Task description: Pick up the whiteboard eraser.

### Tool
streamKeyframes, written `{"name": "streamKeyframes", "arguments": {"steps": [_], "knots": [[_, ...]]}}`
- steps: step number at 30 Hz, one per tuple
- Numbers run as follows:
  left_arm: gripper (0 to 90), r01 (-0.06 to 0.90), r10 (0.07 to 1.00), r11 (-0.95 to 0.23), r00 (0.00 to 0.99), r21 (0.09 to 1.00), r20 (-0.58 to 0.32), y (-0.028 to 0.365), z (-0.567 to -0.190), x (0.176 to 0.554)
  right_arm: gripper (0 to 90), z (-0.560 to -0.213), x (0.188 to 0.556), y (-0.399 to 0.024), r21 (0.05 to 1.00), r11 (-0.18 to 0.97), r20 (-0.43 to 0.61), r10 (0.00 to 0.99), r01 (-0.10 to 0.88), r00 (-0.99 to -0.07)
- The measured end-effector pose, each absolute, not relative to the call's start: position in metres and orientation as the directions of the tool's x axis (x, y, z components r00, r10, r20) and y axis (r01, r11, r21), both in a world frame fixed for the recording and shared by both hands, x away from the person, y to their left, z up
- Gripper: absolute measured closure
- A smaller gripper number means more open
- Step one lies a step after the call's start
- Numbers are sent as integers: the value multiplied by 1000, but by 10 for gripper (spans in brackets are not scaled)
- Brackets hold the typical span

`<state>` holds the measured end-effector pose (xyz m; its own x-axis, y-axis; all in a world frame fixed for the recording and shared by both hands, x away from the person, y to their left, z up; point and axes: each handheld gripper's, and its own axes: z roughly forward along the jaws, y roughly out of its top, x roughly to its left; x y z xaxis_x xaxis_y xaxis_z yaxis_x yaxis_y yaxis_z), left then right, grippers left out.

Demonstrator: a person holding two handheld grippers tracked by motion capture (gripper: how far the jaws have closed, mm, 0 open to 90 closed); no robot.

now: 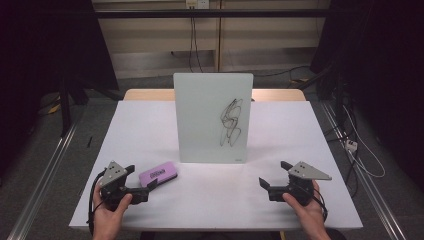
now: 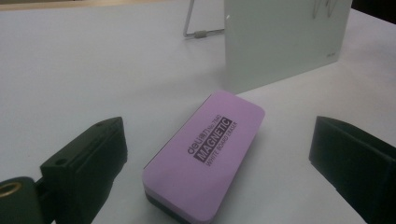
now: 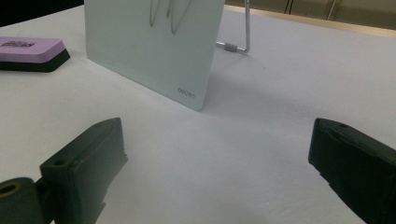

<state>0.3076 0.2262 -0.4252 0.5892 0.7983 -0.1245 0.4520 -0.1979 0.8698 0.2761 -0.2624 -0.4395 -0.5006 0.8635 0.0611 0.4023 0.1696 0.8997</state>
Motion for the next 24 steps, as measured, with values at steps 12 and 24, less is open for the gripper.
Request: {"name": "streamKeyframes", "arguments": {"steps": [12,24], "knots": [[74,462,790,-183,595,868,-151,228,-423,311,39,-440,275,-262,896,187,66,841,402,-537],[92,502,759,-210,624,839,-184,236,-419,319,50,-441,275,-264,882,188,79,845,433,-528]]}}
